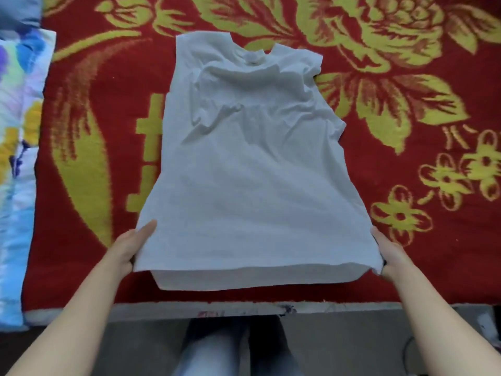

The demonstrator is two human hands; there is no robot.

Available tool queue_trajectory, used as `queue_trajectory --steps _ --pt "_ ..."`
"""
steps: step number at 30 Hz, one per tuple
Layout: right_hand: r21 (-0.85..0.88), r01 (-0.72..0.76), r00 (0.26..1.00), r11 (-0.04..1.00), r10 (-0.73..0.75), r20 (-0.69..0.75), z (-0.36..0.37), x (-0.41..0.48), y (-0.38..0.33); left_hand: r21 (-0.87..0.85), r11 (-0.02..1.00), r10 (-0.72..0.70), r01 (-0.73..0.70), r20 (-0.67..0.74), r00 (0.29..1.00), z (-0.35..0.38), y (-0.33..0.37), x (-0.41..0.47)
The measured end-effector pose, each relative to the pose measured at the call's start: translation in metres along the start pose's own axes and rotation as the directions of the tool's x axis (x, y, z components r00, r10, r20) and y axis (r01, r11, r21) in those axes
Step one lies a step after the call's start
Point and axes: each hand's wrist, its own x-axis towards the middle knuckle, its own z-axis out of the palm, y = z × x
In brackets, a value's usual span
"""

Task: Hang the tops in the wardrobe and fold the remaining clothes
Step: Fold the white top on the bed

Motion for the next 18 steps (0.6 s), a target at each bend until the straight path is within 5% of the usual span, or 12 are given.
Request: queue_trajectory --steps 3,5,10,14,18 --pt "-0.404 0.02 1.0 0.915 -0.02 0.002 -0.013 0.011 0.027 0.207 0.975 -0.076 0.077 -0.015 0.997 -0.001 -0.034 0.002" --pt "-0.474 0.065 0.998 0.878 -0.065 0.017 -0.019 0.022 0.046 0.194 0.977 -0.09 0.089 0.0 0.996 0.001 -0.05 0.004" --pt "-0.299 0.058 0.998 0.952 -0.065 -0.016 -0.035 0.041 0.077 0.113 0.989 -0.094 0.1 -0.052 0.994 0.0 -0.085 0.008" --pt "-0.199 0.088 0.996 0.976 -0.092 -0.01 -0.036 0.043 0.089 0.171 0.98 0.124 -0.099 -0.141 0.982 -0.004 -0.096 0.003" --pt "-0.234 0.134 0.986 0.963 -0.107 0.124 -0.031 0.036 0.098 0.401 0.871 0.34 -0.284 -0.074 0.938 0.01 -0.098 -0.01"
